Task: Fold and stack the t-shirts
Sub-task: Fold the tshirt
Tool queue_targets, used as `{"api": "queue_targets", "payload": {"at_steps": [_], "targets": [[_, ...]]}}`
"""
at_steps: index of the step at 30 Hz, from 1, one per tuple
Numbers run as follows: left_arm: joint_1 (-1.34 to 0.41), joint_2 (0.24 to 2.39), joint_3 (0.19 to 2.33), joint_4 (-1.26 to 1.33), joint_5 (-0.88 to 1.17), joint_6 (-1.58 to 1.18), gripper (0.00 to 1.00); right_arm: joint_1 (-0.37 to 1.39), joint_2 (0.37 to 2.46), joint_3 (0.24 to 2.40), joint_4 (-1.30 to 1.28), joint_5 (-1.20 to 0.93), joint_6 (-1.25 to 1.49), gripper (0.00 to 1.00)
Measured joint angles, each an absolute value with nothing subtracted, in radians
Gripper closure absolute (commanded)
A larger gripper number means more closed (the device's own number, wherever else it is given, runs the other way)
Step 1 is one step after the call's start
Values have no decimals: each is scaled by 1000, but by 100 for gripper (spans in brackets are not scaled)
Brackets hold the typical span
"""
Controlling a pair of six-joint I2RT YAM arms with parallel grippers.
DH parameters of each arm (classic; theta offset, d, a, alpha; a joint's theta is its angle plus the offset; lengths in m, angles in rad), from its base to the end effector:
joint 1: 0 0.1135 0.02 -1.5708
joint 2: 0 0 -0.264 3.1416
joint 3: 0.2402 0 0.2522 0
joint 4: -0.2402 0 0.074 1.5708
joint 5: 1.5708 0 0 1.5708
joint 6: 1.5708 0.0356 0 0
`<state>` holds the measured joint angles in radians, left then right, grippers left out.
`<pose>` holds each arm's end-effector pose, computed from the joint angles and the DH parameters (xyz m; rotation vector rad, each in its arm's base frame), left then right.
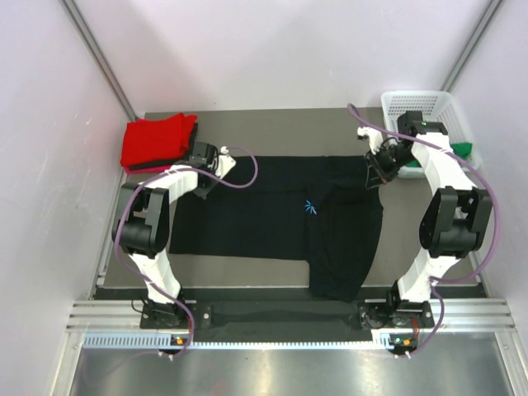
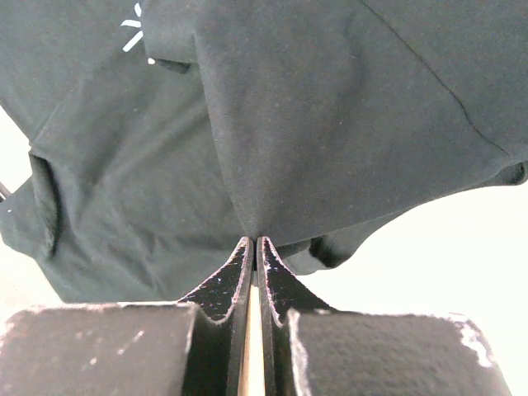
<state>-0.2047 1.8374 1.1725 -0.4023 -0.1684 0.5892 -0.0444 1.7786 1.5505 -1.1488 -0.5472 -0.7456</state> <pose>0.3654 -0.0698 0.1687 0.9743 2.4733 0.3508 0.3472 0.0031 0.2724 -0.9943 2.5048 0.5970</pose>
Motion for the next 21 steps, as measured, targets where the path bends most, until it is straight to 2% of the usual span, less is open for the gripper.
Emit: {"api": "queue_targets", "payload": {"at_steps": [12,15,16,18,21], "targets": [[-205,1837,1172,-395,-169,589,96,-44,1738,1479,-1177,-556,-736,99],[-205,1837,1172,-395,-169,589,96,-44,1734,1479,-1177,-559,-727,72],[-205,1837,1172,-395,-169,589,96,-44,1734,1479,-1177,-558,-725,52],[-205,1837,1172,-395,-169,589,96,-44,1734,1481,-1178,-547,-727,50],[-205,1835,1172,-395,-171,593,96,-44,1728,1505,-1185,-524,-750,54]]}}
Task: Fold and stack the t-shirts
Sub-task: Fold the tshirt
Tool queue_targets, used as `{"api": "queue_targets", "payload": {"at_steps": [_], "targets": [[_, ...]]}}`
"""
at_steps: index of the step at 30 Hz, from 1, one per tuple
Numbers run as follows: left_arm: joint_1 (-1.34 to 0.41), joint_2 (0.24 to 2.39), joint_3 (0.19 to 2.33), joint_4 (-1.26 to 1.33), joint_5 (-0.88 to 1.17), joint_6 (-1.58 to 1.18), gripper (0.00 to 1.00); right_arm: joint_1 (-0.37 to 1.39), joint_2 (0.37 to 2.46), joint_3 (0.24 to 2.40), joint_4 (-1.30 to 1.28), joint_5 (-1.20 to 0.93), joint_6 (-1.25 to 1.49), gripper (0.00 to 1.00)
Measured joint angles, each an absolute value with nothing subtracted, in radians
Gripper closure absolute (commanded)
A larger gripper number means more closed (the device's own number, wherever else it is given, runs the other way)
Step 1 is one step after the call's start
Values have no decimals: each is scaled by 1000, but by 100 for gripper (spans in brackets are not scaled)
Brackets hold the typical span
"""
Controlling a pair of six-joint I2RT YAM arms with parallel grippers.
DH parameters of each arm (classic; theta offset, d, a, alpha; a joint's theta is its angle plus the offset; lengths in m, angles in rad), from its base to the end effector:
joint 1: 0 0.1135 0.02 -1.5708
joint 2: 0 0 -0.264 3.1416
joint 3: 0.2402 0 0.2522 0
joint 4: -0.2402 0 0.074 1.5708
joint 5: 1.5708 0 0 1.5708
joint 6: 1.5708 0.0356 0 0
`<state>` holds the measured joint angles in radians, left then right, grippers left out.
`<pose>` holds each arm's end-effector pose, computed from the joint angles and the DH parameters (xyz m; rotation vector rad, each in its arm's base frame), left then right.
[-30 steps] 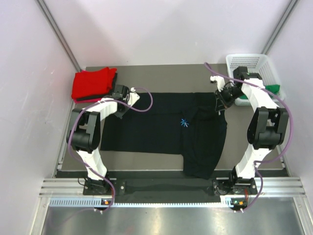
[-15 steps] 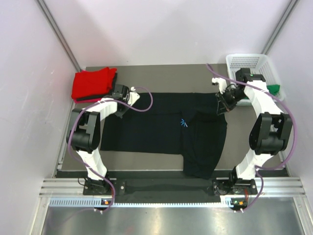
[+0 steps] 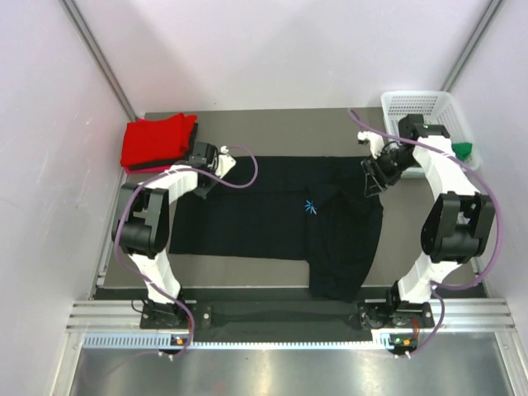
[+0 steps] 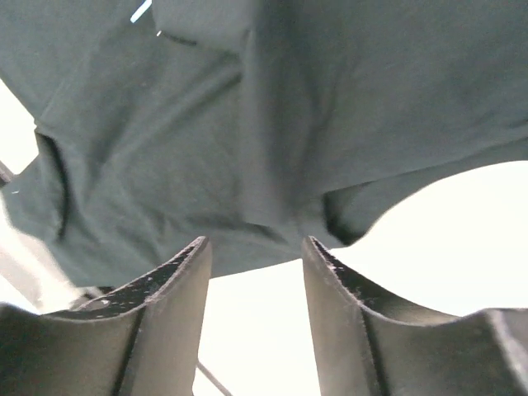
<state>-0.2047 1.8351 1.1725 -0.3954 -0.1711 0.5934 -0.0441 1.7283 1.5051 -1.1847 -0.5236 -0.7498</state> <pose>0.3660 -0.0698 0.1699 0.9743 2.4638 0.3570 0.3310 0.0032 0.2751 -1.0002 2.5431 0.5889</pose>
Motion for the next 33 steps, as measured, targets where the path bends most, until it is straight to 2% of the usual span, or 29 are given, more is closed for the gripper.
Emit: {"api": "queue_targets", "payload": {"at_steps": [5,10,14,21,24,27,33], "targets": [[-205,1816,1172,-395,-173,598,96,12,1663,1533,-1161,-495,-794,68],[-205,1808,1172,-396,-173,596,96,190,1651,1497,-1112,-496,-834,75],[-205,1801,1170,-397,-176,597,96,290,1719,1446,-1088,-499,-847,77],[-205,1775,1167,-404,-181,597,97,299,1834,1399,-1024,-474,-843,76],[-205,1775,1164,-405,-186,597,96,299,1876,1402,-1000,-475,-838,74],[-205,1775,1159,-405,-194,597,96,304,1916,1404,-982,-480,-833,66],[-205,1775,1148,-408,-201,597,97,334,1959,1421,-957,-488,-819,66]]}}
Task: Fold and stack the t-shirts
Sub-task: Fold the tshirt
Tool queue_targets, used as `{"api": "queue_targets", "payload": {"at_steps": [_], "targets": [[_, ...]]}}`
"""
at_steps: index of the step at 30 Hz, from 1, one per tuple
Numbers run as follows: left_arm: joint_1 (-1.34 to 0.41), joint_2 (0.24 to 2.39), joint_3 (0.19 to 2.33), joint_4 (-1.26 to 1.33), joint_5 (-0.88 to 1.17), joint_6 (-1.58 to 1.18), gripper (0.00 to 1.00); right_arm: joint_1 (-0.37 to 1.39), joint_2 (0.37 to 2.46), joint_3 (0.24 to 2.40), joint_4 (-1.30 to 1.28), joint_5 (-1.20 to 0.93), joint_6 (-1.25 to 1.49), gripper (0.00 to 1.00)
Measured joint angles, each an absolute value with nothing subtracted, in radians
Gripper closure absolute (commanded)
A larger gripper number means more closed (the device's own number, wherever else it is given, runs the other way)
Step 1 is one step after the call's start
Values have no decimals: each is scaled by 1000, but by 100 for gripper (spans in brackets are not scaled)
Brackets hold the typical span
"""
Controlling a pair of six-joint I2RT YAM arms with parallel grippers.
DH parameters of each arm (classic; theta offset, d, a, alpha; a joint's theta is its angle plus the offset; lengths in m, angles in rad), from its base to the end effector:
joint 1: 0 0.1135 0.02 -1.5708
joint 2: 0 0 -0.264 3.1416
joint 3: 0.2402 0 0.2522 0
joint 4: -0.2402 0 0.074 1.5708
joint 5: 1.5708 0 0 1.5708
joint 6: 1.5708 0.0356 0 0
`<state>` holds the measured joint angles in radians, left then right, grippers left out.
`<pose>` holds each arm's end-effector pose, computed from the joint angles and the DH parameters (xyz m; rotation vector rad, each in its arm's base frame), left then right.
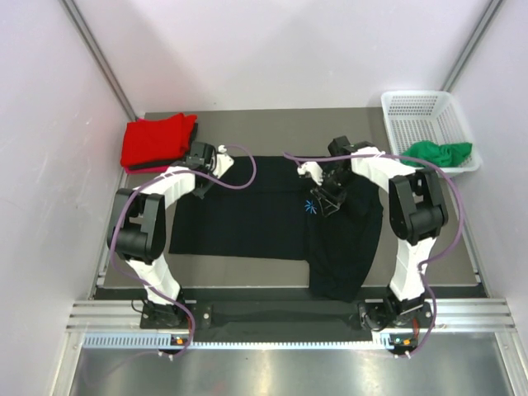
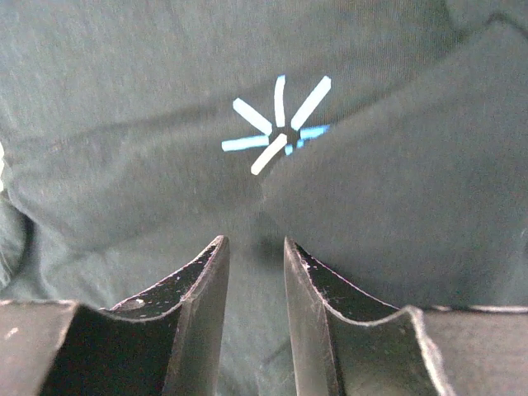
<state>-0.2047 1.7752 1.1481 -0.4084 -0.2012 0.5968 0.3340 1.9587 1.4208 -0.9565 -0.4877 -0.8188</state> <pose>0.3566 -0.0668 0.1832 0.9579 2.4473 0.4004 0.3432 0.1367 0.1788 -1.5908 2.3971 0.6684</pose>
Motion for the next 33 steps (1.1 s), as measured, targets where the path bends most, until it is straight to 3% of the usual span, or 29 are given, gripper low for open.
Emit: {"api": "queue_targets", "payload": {"at_steps": [16,22,25,33], "targets": [[-205,1776,1148,-411,-204,596,97,387,2014,1461,-849,-480,-747,65],[-205,1776,1148,-411,-204,596,97,396,2020,1461,-787,-435,-701,84],[-205,1776,1148,-411,-204,596,97,398,2020,1461,-768,-418,-685,100],[-205,1776,1144,-410,-204,596,97,398,1956,1460,-804,-397,-673,100]]}}
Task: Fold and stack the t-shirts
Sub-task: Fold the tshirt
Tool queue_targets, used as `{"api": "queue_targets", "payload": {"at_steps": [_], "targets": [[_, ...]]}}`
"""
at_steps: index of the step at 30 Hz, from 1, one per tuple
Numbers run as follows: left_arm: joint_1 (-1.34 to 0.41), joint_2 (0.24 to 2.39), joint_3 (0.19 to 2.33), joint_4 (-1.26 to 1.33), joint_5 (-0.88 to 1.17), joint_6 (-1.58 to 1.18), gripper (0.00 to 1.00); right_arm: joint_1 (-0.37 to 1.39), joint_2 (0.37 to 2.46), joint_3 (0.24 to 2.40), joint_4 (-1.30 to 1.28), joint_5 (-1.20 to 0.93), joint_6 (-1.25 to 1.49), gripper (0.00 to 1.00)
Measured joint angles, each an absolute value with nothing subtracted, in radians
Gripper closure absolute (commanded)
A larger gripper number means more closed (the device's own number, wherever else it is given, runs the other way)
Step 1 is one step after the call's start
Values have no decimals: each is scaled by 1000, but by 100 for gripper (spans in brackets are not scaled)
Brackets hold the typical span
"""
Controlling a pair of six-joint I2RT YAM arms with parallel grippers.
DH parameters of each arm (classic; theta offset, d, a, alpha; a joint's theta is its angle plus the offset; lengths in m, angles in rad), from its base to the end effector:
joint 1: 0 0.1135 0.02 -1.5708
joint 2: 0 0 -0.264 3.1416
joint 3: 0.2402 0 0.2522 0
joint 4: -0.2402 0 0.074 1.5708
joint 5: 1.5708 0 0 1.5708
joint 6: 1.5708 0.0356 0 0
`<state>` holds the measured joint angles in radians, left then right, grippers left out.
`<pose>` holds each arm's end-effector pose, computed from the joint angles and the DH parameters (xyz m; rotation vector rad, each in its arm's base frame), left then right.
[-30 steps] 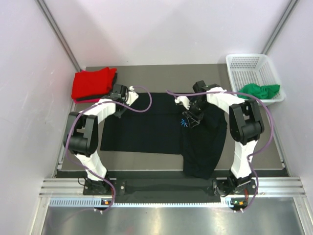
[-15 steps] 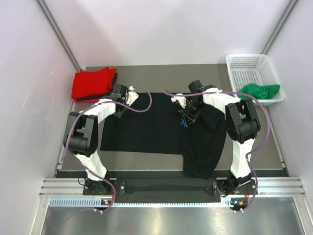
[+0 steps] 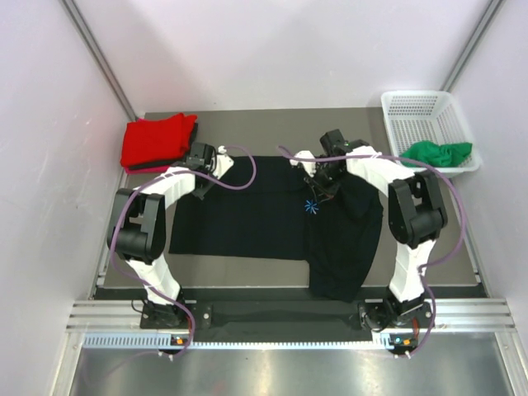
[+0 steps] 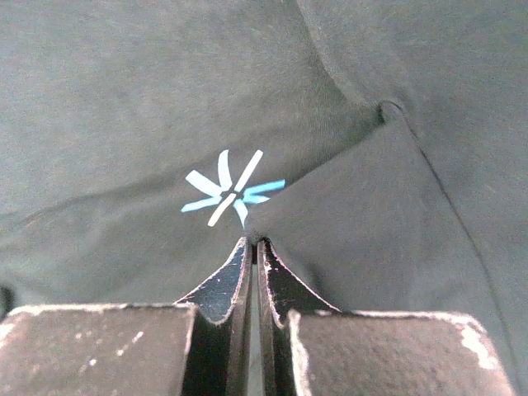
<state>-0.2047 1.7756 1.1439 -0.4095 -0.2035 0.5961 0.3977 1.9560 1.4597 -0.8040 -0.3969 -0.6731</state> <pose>0.3557 -0.0665 0.1818 0.9591 2.4530 0.4025 0.3558 0.1644 0.1913 -1.4831 2.3512 0.5016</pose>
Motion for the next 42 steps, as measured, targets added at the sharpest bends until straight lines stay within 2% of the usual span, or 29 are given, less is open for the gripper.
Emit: {"api": "queue_targets", "payload": {"at_steps": [9,19,20,21,22,24,27,33,38,42], "targets": [[-205,1775,1137,-403,-203,592,97,398,1787,1439,-865,-397,-677,100],[-205,1776,1131,-400,-202,591,97,430,1769,1413,-1002,-423,-710,100],[-205,1776,1131,-400,-202,591,97,432,1769,1415,-1012,-428,-715,97],[-205,1776,1131,-400,-202,590,97,437,1770,1417,-1020,-434,-717,89],[-205,1775,1131,-400,-202,589,97,439,1776,1425,-1033,-439,-717,72],[-205,1776,1131,-400,-202,589,96,443,1791,1446,-1047,-443,-717,70],[-205,1776,1131,-400,-202,590,96,441,1811,1471,-1042,-439,-707,61],[-202,1799,1174,-410,-199,600,95,334,1799,1473,-958,-402,-688,60],[-177,1974,1401,-430,-179,576,94,160,1850,1515,-897,-367,-668,62],[-156,2088,1517,-442,-173,553,94,51,1972,1600,-840,-351,-642,62]]}}
